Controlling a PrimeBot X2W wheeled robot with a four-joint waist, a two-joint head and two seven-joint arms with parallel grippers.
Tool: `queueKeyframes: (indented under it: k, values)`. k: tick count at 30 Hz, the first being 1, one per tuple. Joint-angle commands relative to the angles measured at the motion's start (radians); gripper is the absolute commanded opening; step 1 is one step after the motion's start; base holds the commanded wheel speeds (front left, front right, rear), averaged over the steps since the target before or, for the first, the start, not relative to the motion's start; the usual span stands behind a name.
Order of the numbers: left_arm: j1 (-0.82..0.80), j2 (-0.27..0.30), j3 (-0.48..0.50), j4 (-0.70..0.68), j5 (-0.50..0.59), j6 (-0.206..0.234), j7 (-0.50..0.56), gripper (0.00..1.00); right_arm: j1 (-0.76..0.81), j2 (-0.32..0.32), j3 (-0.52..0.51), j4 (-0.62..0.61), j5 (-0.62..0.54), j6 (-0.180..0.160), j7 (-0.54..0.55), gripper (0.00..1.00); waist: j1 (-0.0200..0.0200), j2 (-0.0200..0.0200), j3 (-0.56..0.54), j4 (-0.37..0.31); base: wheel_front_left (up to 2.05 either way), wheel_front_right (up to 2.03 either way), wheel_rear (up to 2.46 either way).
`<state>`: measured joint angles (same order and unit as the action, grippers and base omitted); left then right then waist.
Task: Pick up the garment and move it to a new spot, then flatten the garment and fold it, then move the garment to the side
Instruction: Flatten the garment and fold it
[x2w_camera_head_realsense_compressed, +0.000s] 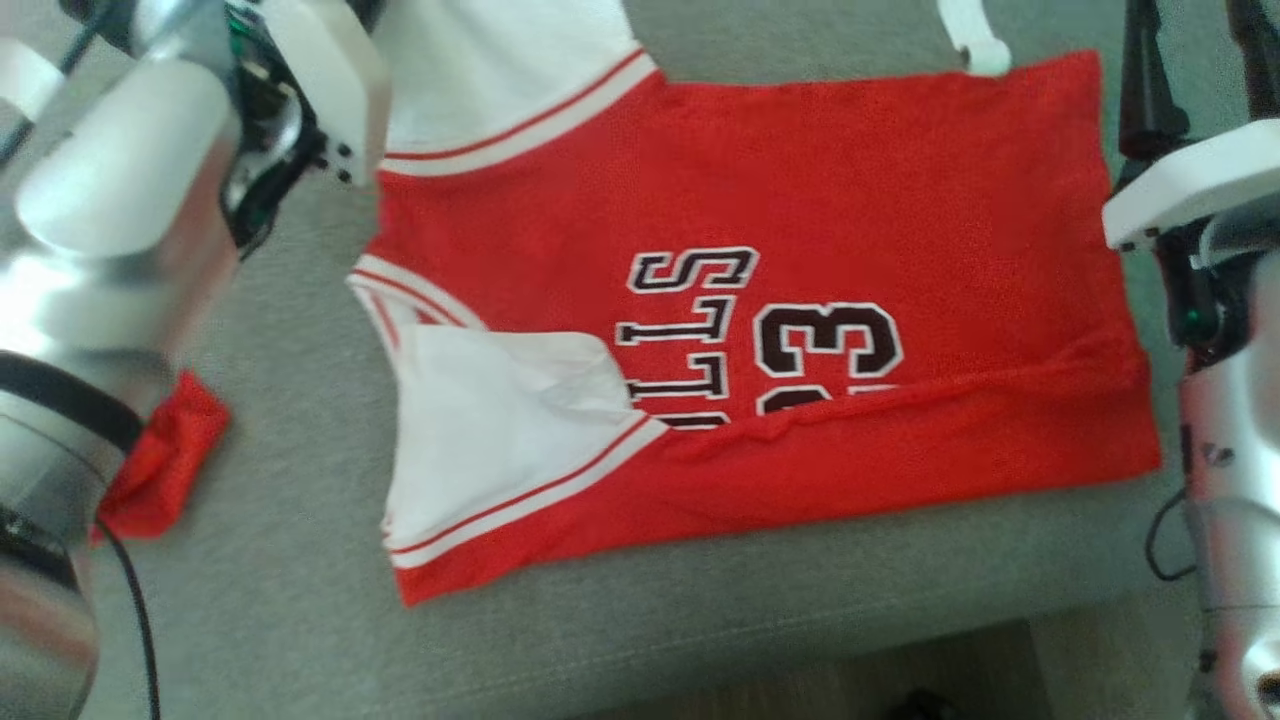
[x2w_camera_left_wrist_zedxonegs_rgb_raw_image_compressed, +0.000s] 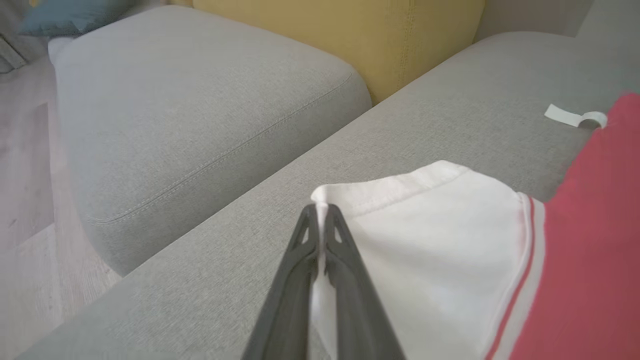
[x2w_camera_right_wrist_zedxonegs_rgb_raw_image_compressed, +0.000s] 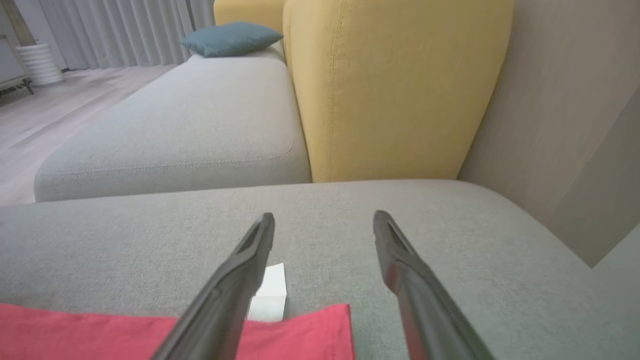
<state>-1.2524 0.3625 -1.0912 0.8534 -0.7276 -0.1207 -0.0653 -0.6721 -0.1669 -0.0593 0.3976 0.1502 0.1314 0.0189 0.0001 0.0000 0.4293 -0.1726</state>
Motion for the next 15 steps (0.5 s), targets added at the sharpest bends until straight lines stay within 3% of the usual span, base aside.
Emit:
queueKeyframes:
  k: [1,8,15]
  values:
    - [-0.021,0.023,0.026,-0.031,0.006,0.01,-0.024,0.0,-0.041,-0.026,0.013,0.001,0.014,-0.001,0.014,1.0,-0.0001,0.0,-0.047,0.06,0.0,0.0,0.0]
    - [0.054,0.026,0.015,-0.149,0.006,0.047,-0.069,0.0,-0.093,-0.132,0.015,0.208,0.013,-0.001,0.069,1.0,-0.0001,0.0,-0.073,0.139,0.0,0.0,0.0]
    - [0.097,0.043,-0.005,-0.268,0.012,0.084,-0.047,0.0,-0.146,-0.174,0.023,0.384,0.006,-0.001,0.124,1.0,-0.0001,0.0,-0.059,0.169,0.0,0.0,0.0]
